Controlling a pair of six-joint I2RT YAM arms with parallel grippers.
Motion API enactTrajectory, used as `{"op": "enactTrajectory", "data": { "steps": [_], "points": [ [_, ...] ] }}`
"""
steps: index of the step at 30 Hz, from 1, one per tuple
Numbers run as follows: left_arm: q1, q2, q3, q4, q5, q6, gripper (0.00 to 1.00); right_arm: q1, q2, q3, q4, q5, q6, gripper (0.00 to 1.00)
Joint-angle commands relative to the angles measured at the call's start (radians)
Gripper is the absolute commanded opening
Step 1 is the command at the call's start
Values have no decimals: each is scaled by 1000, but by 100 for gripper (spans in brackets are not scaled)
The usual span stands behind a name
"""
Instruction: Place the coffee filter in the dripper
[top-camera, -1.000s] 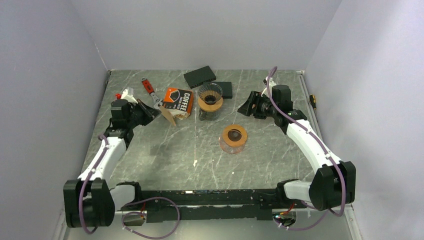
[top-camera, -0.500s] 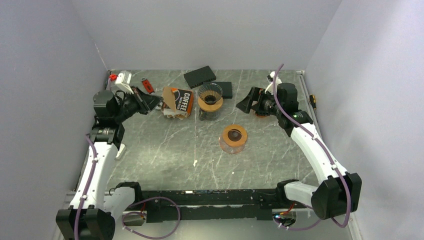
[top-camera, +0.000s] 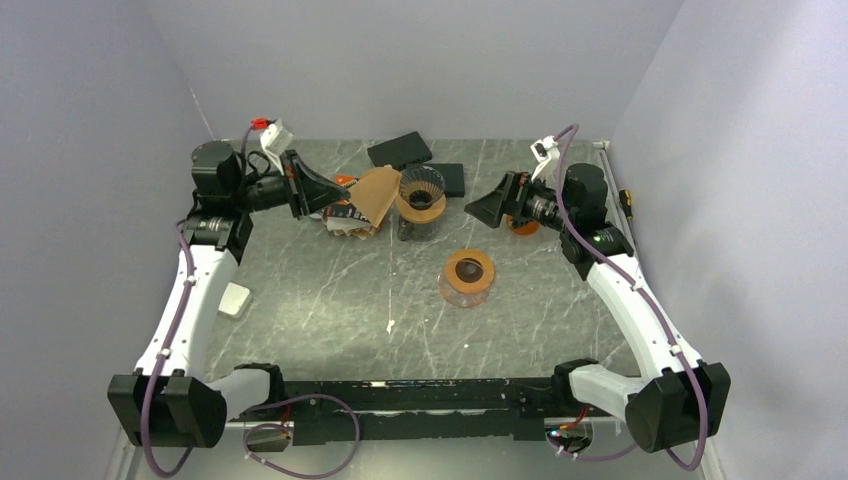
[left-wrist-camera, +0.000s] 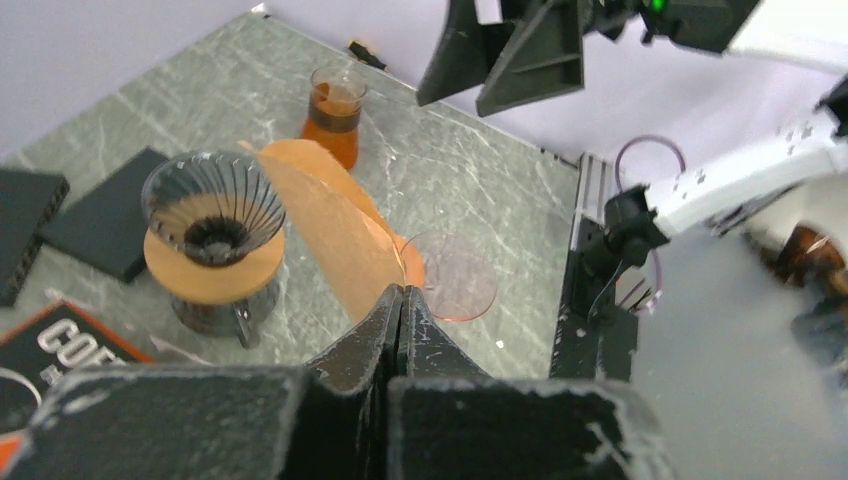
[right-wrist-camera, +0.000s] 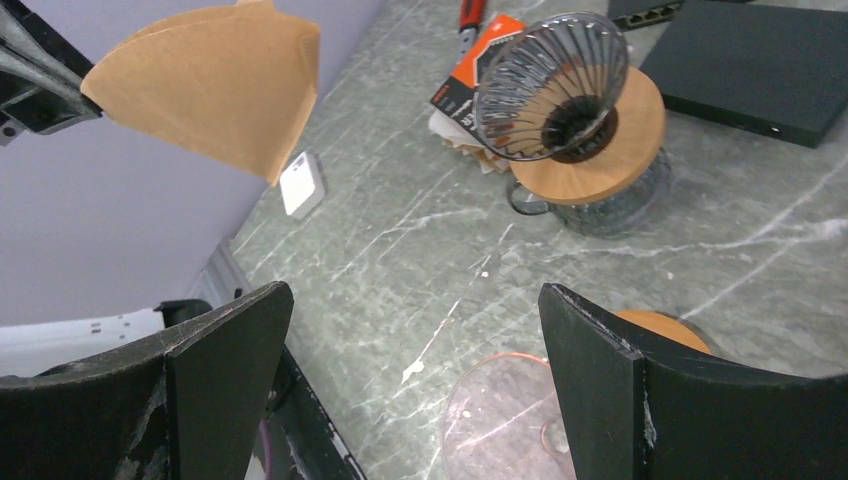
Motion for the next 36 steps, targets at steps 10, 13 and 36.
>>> {"op": "enactTrajectory", "data": {
  "steps": [10, 13, 36],
  "points": [
    [-175, -124, -92, -110, -139, 560, 0, 31, -15, 50, 91, -171, -81, 99],
    [-175, -139, -135, -14, -139, 507, 0, 37, -8, 48, 98, -186, -78, 99],
    [-185, -128, -148, -201, -12, 818, 0, 253, 124, 202, -85, -75, -268, 92]
  ]
}}
